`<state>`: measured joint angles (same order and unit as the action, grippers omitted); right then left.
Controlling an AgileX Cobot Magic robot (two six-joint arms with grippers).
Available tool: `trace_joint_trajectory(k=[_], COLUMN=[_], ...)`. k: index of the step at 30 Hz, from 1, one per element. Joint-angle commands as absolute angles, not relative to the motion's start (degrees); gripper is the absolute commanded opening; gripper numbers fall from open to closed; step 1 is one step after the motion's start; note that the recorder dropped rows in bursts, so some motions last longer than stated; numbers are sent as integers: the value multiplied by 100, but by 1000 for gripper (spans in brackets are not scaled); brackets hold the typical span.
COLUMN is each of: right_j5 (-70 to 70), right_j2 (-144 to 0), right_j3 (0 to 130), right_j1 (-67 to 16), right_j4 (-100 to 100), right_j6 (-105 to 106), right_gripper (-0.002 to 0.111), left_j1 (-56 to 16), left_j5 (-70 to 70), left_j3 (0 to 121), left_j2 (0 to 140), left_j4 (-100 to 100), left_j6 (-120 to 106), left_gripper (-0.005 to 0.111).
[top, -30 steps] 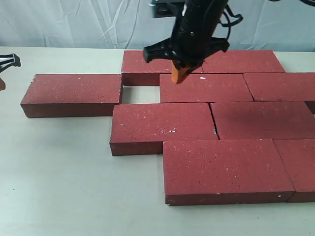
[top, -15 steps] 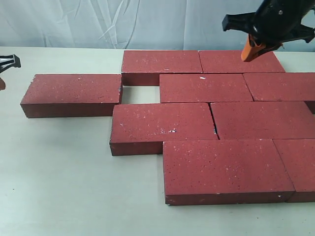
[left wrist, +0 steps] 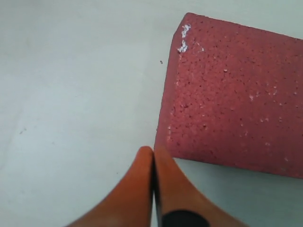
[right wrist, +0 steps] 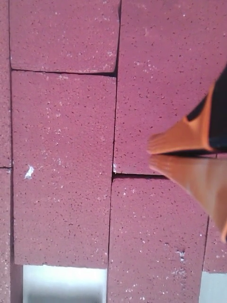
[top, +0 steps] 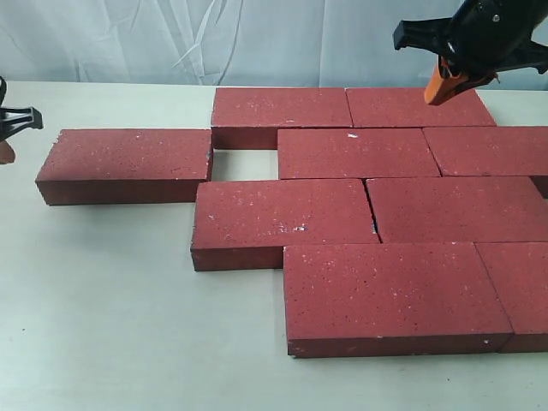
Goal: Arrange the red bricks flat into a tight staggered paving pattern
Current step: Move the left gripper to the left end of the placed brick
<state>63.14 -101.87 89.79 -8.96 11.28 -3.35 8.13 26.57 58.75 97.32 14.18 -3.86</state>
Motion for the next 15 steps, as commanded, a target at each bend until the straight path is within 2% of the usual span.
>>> trace_joint_trajectory(k=[1,8,15], right_j5=[6241,6219,6207], right_j2=[-10149,-10149,-10149], right_j3=[8937,8937,8937], right_j1=[-869,-869,-869], right_j4=[1110,1110,1110], right_j6=[-291,-291,-291], right_gripper=[-1,-1,-1], left_j1=[839,839,839], left_j5=[2333,2078,2653], left_j3=[5865,6103,6911], left_j2=[9919,10196,10835], left_j4=[1287,1193,1026], left_j6=[-408,-408,-408], left_gripper=[0,0,0])
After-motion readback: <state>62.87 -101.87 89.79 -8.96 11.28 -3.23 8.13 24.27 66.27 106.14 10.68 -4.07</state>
